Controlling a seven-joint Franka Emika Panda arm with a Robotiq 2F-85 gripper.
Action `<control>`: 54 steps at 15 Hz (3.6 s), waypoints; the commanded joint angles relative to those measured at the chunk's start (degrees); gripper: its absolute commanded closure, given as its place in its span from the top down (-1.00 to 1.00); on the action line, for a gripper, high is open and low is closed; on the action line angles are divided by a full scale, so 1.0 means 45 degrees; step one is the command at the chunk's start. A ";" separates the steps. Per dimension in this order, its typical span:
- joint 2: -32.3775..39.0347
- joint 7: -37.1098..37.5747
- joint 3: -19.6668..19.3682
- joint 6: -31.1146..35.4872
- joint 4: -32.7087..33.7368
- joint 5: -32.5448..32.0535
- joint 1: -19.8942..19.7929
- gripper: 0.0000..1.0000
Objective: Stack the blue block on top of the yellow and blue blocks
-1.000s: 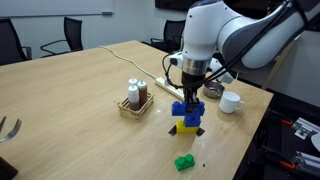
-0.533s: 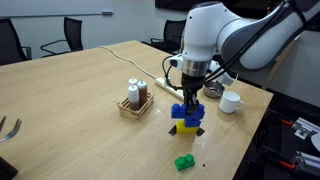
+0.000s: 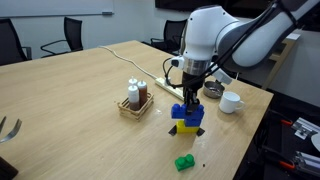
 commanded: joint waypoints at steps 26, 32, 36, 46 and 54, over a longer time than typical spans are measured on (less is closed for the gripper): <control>0.0777 0.0766 -0.0204 0.0880 -0.0385 -0.0793 0.0088 -0.80; 0.0605 0.0548 0.0028 0.0724 -0.0492 -0.0314 -0.0192 0.35; 0.0394 0.0597 0.0028 0.0664 -0.0581 -0.0349 -0.0278 0.89; -0.1428 0.0928 0.0174 0.0218 -0.0843 0.0036 -0.0184 1.00; -0.1215 0.0907 0.0083 0.0268 -0.0680 -0.0189 -0.0104 1.00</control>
